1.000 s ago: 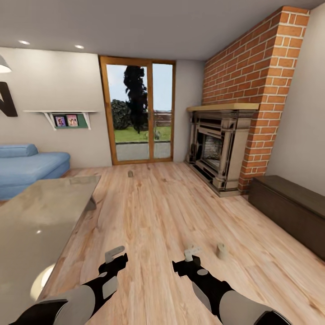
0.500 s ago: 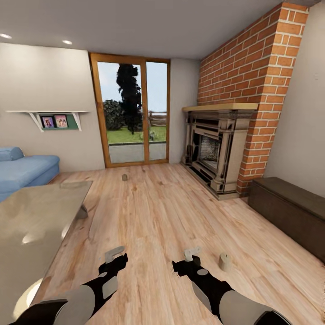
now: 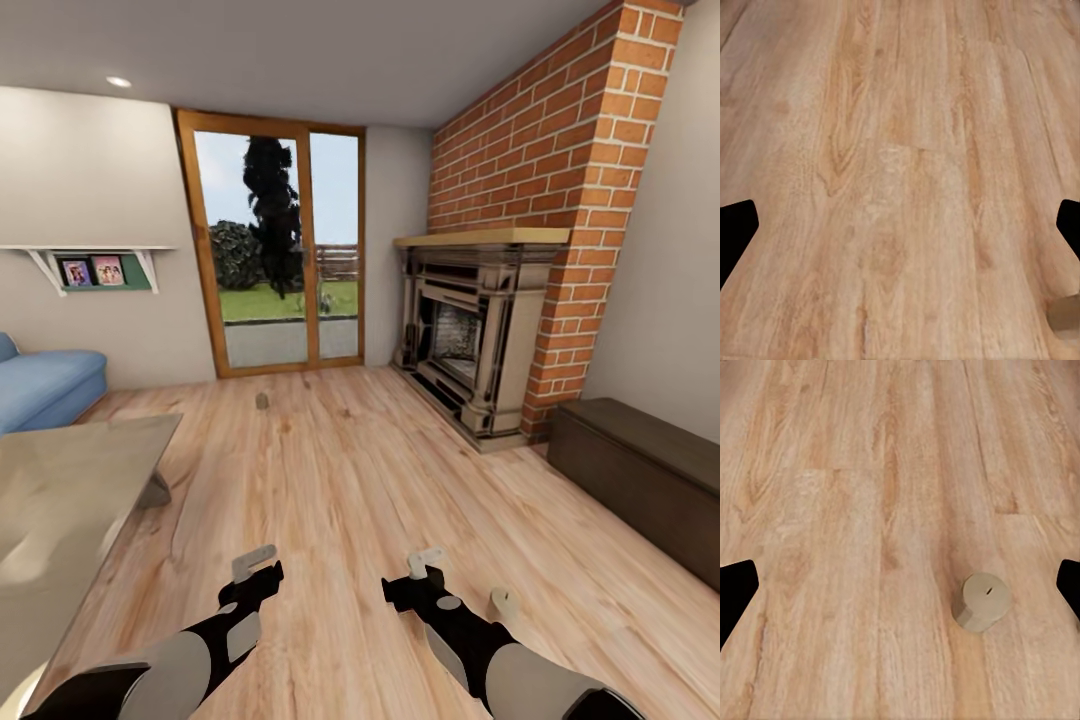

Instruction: Place each of the two pumpkins and all three candles from the living room inside a cabinet in the living room (use any cabinet), then make sure every cabinet is closed, and position the cauldron so it is next to a table in the living room.

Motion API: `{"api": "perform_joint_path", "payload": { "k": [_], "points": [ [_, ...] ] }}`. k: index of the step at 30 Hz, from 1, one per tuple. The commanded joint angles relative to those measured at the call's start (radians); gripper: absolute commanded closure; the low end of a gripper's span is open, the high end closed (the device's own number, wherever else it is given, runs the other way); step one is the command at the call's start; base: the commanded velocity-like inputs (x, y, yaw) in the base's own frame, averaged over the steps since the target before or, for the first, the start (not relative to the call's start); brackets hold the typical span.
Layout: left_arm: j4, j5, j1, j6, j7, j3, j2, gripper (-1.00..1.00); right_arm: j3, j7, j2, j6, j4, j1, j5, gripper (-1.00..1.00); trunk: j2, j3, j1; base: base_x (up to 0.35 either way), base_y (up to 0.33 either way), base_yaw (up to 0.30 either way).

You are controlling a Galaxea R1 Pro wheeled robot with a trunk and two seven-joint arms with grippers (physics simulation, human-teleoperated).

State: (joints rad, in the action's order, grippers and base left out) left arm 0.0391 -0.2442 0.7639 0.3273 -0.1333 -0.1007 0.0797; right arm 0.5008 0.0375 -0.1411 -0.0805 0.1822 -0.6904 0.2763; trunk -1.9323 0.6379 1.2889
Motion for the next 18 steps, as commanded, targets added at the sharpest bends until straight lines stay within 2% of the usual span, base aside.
{"api": "perform_joint_path", "payload": {
  "k": [1, 11, 18],
  "points": [
    [0.004, 0.002, 0.002, 0.007, 0.0, -0.007, 0.0, -1.0, 0.008, 0.004, 0.0, -0.004, -0.001, -0.001, 0.009, -1.0, 0.0, 0.001, 0.0, 0.335, 0.067, 0.01],
    [0.003, 0.002, 0.002, 0.007, 0.0, -0.008, 0.0, -1.0, 0.008, 0.005, 0.0, -0.004, -0.001, -0.001, 0.009, -1.0, 0.0, 0.001, 0.0, 0.321, 0.085, 0.139],
    [0.003, -0.001, 0.002, 0.007, 0.0, -0.008, 0.001, -1.0, 0.007, 0.005, 0.001, -0.004, -0.001, 0.0, 0.009, -1.0, 0.0, 0.001, 0.0, 0.051, 0.008, 0.016]
  ]
}}
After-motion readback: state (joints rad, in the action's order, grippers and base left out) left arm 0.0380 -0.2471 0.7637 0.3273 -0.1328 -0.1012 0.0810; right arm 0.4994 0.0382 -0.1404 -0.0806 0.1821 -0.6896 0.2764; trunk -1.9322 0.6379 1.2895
